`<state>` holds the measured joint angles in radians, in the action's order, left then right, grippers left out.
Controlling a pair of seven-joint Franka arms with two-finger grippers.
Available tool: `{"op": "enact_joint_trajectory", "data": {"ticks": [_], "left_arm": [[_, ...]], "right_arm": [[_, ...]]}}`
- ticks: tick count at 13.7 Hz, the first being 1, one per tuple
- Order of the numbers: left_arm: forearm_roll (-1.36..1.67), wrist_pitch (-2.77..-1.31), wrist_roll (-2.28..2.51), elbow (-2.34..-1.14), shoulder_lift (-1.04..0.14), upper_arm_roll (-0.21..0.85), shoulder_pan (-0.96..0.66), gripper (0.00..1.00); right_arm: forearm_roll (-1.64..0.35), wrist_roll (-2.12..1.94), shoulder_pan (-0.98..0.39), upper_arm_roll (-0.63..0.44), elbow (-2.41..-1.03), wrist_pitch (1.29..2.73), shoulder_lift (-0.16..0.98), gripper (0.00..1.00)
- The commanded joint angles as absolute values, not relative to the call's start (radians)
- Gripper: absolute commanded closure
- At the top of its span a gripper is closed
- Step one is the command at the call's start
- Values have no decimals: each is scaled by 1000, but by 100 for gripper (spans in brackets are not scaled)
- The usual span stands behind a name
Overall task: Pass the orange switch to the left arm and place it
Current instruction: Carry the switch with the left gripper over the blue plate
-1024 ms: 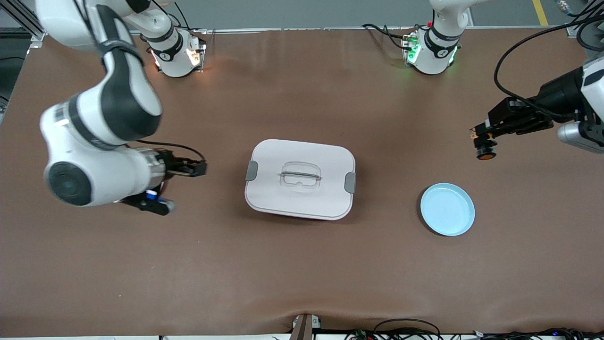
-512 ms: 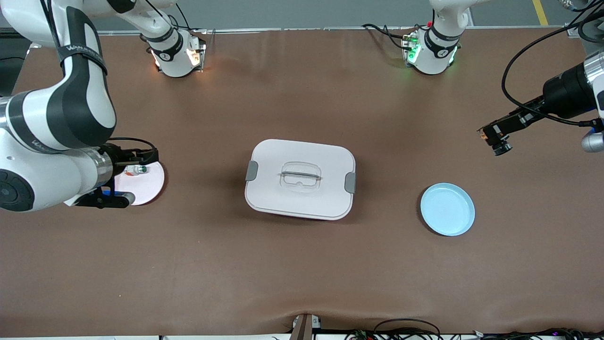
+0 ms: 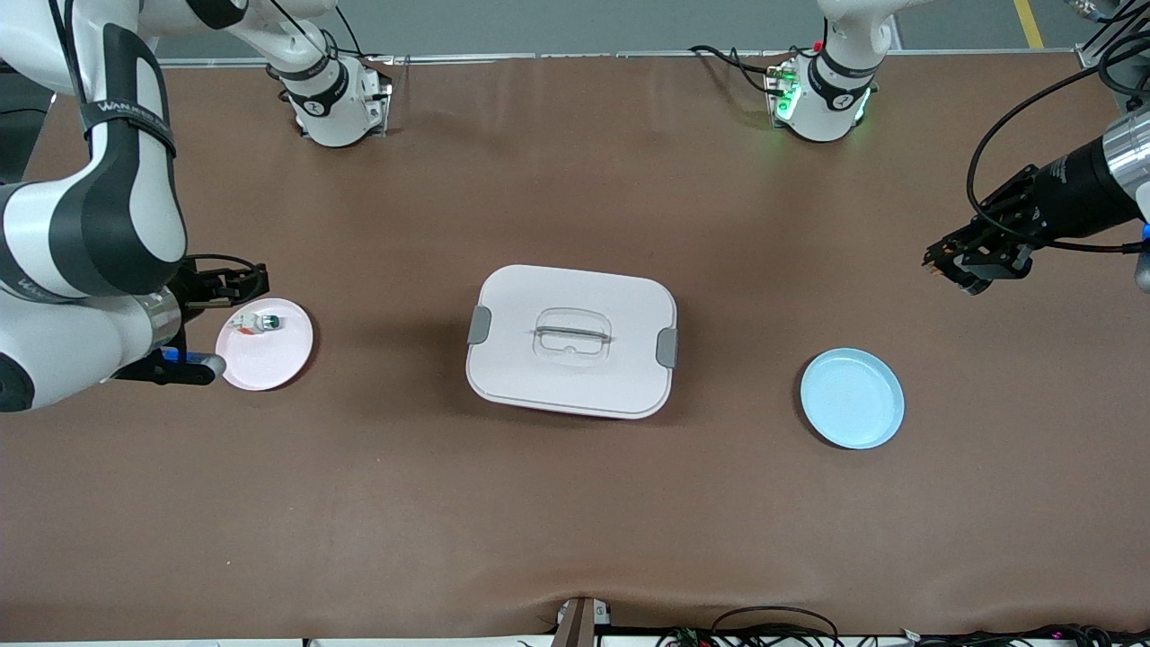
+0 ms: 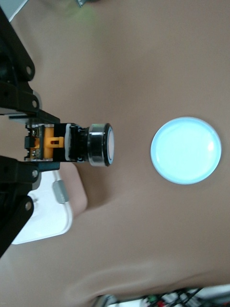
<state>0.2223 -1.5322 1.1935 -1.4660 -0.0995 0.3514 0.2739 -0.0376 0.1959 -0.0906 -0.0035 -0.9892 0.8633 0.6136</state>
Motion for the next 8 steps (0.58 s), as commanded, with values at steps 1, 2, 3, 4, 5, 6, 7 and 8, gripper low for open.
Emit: {"op": "enact_joint_trajectory", "data": {"ticks": [1, 2, 3, 4, 5, 6, 7, 8], "left_arm": [[140, -1520, 1267, -1466, -112, 359, 270, 100], [111, -1522, 1299, -1479, -112, 360, 268, 100], [88, -1528, 1333, -1485, -112, 362, 268, 100], [75, -1540, 1356, -1494, -112, 362, 268, 100], [74, -1557, 1380, -1508, -110, 362, 270, 100], [74, -1580, 1406, -1520, -109, 362, 270, 100], [74, -1604, 1437, -1537, -109, 361, 270, 100], [72, -1635, 1468, -1561, -104, 362, 270, 100]], "right_arm": [[-6, 178, -67, 14, -999, 838, 612, 0], [0, 178, -67, 14, -1005, 839, 612, 0], [3, 178, -66, 14, -1008, 847, 612, 0], [3, 178, -64, 14, -1008, 854, 612, 0], [2, 176, -66, 14, -1008, 870, 612, 0], [0, 172, -66, 15, -1008, 890, 611, 0], [0, 146, -66, 15, -1008, 899, 609, 0], [0, 99, -66, 15, -1008, 913, 603, 0]]}}
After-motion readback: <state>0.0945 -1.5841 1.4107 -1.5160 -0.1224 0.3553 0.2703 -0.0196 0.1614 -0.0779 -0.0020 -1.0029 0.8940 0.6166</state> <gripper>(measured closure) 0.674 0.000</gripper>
